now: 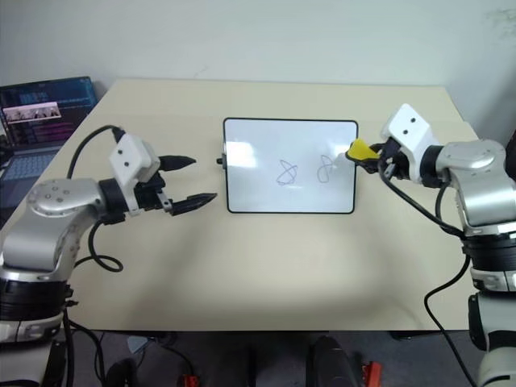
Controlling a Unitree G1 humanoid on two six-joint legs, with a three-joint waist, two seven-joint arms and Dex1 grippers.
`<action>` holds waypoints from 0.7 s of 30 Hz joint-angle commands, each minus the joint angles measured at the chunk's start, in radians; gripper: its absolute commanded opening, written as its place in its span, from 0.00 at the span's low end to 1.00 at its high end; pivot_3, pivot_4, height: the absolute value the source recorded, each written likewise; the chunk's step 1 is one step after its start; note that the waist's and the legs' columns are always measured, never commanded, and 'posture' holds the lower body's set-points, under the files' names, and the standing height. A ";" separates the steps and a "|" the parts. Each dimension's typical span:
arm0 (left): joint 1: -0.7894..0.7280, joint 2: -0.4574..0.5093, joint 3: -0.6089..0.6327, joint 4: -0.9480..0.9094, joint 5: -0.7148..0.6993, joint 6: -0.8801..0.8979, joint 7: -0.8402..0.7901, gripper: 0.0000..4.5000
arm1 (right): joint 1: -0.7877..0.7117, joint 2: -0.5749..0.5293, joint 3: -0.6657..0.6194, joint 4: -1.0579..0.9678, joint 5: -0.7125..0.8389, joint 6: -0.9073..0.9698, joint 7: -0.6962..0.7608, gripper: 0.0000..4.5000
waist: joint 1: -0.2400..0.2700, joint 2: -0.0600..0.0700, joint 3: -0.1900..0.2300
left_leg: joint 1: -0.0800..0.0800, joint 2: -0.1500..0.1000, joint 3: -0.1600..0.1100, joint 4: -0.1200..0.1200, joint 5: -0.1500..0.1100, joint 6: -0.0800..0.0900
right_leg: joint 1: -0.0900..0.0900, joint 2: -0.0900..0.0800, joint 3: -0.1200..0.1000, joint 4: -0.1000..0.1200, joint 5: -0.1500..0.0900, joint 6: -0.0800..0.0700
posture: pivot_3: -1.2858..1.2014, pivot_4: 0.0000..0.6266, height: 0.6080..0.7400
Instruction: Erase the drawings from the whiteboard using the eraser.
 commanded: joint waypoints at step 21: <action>-0.051 -0.045 -0.065 0.014 0.028 -0.041 -0.022 1.00 | -0.176 0.340 0.142 0.095 -0.076 0.001 -0.232 0.22 | -0.003 0.000 0.000 | 0.000 0.000 -0.001 0.006 0.000 0.000 | 0.001 0.000 0.000 0.005 0.000 0.000 | 0.52 0.24 1.00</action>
